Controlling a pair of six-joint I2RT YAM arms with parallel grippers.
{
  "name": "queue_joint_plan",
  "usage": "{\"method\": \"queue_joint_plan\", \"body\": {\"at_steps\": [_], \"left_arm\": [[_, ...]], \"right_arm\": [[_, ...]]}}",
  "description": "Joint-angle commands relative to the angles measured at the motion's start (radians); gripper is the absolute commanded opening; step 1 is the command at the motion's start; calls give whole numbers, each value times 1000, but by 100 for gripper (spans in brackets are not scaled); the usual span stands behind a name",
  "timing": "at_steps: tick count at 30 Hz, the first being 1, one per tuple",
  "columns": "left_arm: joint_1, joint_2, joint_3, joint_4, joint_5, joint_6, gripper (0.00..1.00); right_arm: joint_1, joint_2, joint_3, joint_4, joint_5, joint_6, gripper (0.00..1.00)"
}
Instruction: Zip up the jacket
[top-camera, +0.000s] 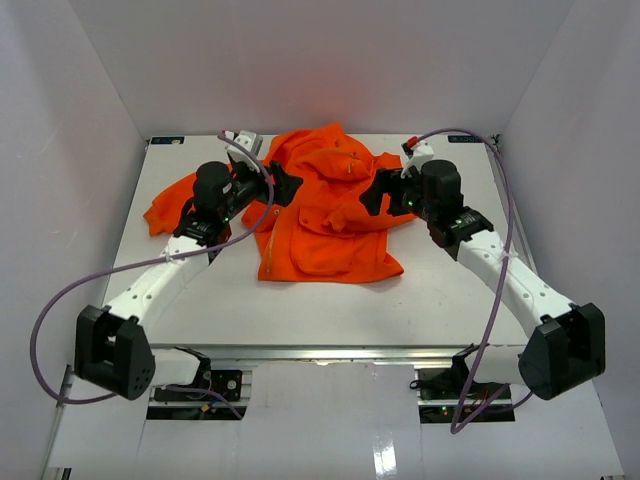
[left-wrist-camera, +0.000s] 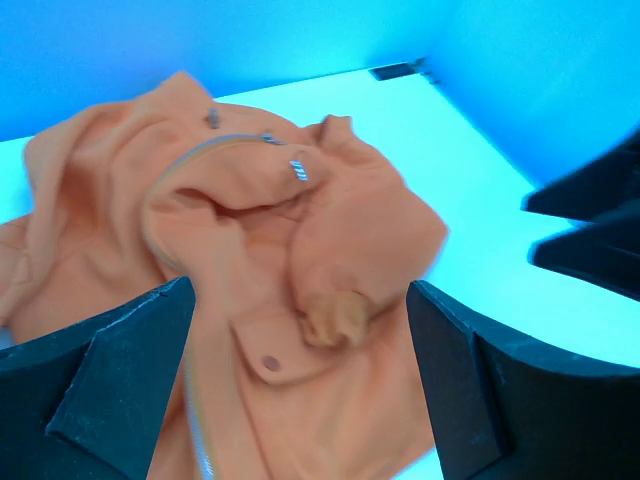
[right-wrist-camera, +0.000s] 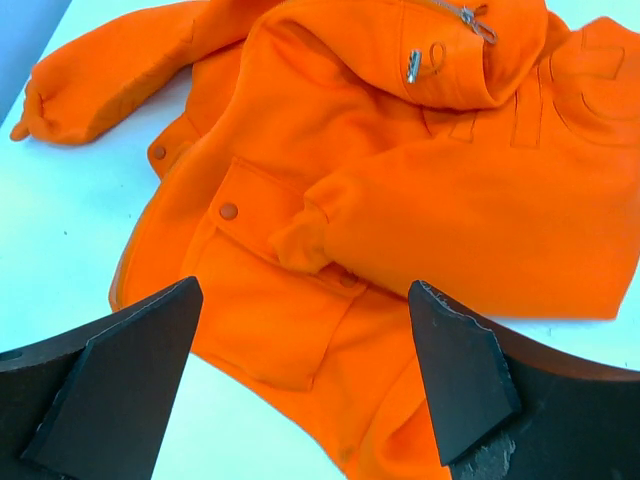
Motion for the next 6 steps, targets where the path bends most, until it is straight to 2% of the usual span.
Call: {"method": "queue_joint_plan", "body": {"at_steps": [1, 6], "left_arm": [[-12, -92, -179, 66, 77, -83, 98], [-14, -158, -288, 136, 122, -99, 98]], "right_arm": [[15, -78, -58, -90, 63, -46, 90], [27, -153, -112, -83, 70, -58, 90]]}}
